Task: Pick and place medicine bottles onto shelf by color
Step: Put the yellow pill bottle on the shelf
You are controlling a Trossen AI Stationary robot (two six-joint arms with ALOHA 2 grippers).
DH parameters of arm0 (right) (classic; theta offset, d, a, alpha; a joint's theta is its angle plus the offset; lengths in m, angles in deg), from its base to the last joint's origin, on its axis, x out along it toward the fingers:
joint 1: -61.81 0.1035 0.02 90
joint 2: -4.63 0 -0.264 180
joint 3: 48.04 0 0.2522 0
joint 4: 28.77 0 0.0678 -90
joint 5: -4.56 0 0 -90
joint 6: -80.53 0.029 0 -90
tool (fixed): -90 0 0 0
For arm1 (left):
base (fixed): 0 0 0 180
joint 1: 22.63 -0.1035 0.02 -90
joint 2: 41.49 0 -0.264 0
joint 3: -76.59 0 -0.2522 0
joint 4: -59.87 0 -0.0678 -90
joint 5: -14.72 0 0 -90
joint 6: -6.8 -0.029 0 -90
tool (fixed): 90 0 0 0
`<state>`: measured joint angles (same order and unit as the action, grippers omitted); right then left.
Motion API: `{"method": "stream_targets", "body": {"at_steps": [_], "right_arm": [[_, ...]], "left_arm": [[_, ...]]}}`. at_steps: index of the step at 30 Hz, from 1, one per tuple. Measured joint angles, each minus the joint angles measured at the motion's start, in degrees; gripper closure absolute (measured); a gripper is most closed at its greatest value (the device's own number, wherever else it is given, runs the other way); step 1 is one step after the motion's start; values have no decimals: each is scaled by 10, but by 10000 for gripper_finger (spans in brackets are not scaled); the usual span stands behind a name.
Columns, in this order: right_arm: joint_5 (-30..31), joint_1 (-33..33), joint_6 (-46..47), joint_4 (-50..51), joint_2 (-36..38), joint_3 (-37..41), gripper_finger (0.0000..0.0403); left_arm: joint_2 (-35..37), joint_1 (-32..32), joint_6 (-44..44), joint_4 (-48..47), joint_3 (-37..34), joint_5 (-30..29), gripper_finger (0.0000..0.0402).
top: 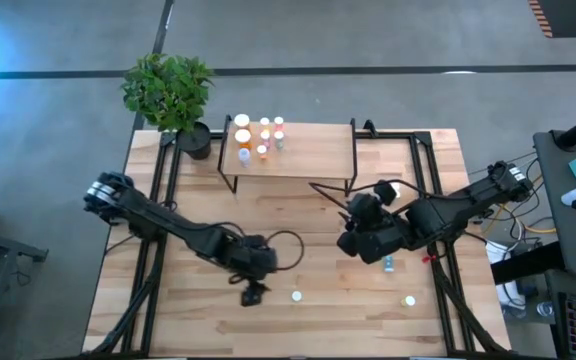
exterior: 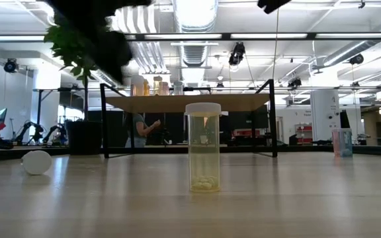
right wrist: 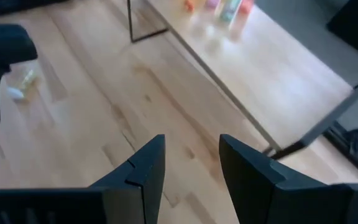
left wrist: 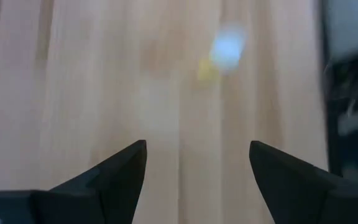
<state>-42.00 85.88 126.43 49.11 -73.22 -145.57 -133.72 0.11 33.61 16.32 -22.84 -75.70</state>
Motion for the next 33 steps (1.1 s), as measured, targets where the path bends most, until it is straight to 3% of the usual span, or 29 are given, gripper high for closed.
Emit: {"method": "stream_targets", "body": {"at_steps": [7,12,15,20,33], "right_arm": [[0,44,90,71,10,-2,259],[0,73,124,77,10,-2,259],[0,92,140,77,10,-2,259],[0,110,152,81,10,-2,259],[1,122,171,106,10,-2,259]], "left_arm": [[-85,2,-92,183,3,-19,134],[-155,2,-92,279,19,11,134],[-161,2,-82,288,26,17,134],[-155,4,-82,256,25,-47,134],[-158,14,-137,257,23,-46,152]]}}
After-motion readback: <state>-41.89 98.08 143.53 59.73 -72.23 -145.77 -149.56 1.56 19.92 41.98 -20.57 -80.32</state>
